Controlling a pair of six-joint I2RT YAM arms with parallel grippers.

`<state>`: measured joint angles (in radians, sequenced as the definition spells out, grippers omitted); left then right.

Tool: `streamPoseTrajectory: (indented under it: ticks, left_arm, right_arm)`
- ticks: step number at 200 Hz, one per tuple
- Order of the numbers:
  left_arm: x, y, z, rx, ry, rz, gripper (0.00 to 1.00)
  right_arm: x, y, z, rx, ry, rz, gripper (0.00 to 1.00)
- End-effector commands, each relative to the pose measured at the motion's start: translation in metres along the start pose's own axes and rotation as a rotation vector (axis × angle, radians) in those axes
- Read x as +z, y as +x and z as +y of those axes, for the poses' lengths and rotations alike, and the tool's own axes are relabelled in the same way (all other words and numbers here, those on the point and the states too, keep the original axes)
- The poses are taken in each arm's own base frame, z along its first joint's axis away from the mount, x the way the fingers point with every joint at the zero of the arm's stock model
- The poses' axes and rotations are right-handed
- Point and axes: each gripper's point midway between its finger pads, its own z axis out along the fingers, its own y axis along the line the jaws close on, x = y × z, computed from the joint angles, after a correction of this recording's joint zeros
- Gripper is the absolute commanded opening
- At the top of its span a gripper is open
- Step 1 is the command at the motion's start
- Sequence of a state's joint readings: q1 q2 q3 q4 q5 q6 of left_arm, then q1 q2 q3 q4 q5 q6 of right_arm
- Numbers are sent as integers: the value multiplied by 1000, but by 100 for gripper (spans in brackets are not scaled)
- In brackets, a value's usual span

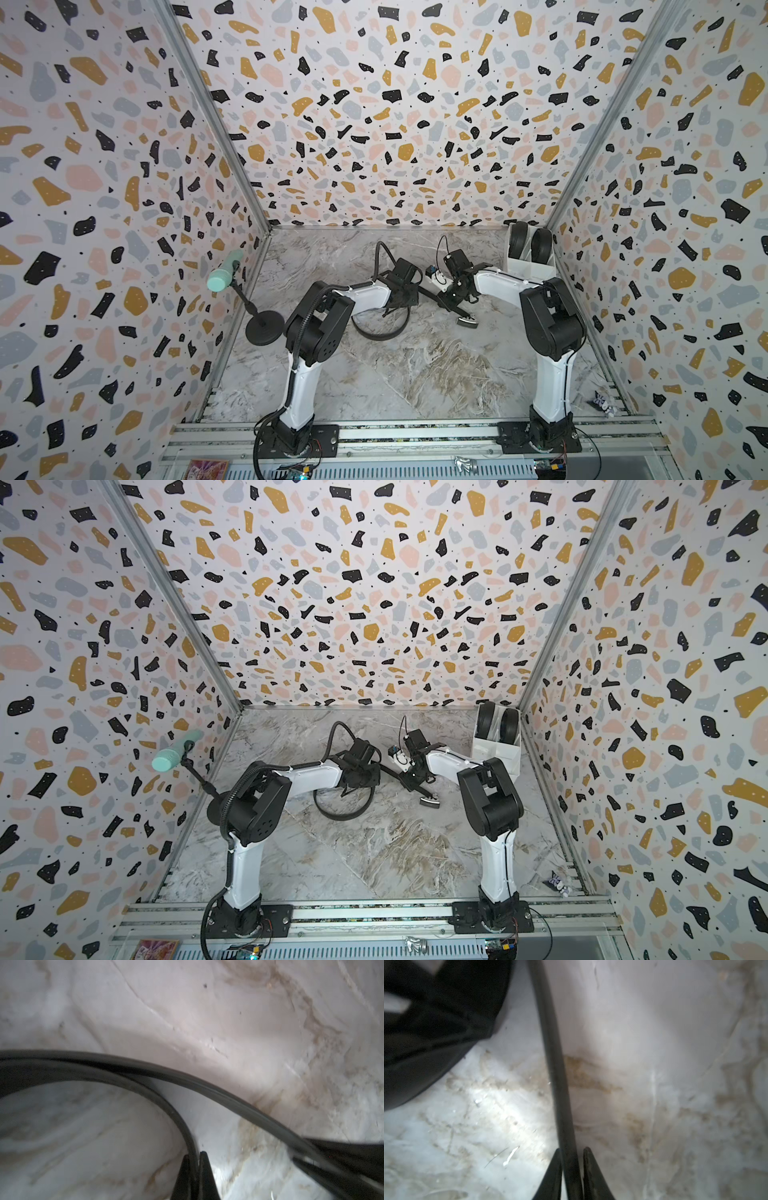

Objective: Place the belts into the storage roll
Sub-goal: Roll the belt at the center of the board.

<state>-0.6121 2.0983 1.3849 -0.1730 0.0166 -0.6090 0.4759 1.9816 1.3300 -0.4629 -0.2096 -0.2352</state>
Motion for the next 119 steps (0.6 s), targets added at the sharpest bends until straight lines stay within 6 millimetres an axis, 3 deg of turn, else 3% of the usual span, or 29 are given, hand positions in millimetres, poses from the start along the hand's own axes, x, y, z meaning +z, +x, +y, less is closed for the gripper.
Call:
streamPoseTrajectory:
  ticks: [1,23,51,96,119]
  left_arm:
    - [19,-15,20,-41,-50,-34,3]
    - [28,-28,22,-59,-52,-58,1]
    - [37,-36,21,-78,-44,-71,0]
    - [42,-43,14,-99,-10,-88,0]
    - [41,-43,12,-102,2,-87,0]
  right_arm:
    - [-14,18,40,78,-88,40,19]
    - [-14,29,79,134,-184,40,19]
    - [-14,29,126,186,-304,6,19]
    - [-8,4,202,158,-472,-53,18]
    - [-10,-12,227,140,-550,-91,18]
